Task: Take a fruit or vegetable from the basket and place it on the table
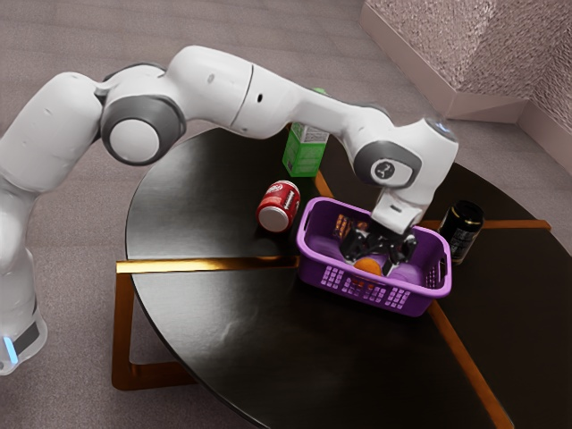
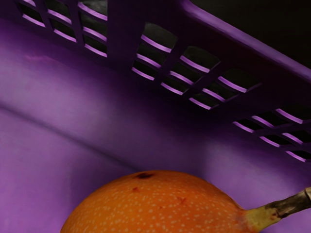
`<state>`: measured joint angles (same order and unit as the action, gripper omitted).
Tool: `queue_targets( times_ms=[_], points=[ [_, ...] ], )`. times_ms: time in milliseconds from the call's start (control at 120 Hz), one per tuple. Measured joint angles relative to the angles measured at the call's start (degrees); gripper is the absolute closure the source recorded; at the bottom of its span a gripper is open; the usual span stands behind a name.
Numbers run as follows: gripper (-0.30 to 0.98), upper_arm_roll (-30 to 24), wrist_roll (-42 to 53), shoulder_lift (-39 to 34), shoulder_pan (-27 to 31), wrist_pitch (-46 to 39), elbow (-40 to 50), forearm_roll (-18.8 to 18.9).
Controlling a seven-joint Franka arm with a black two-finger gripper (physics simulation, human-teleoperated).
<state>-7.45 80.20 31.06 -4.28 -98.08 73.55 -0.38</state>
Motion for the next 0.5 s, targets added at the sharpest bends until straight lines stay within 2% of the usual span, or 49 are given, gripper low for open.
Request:
queue_targets(
  times_ms=[50,275,375,500],
  points=[
    [0.02,-0.04,0.47,0.27,0.00,-0.08,0.05,-0.03],
    [0.48,-0.10,2.19,0.61,-0.02,-1.06,0.23,0.14],
    [0.51,-0.45,2.70,0.12,-0.05,-1.49,0.09,0.21],
    [0.48,-1.22,3.20,-1.25,-0.11,-0.74,-1.70,0.26]
  ],
)
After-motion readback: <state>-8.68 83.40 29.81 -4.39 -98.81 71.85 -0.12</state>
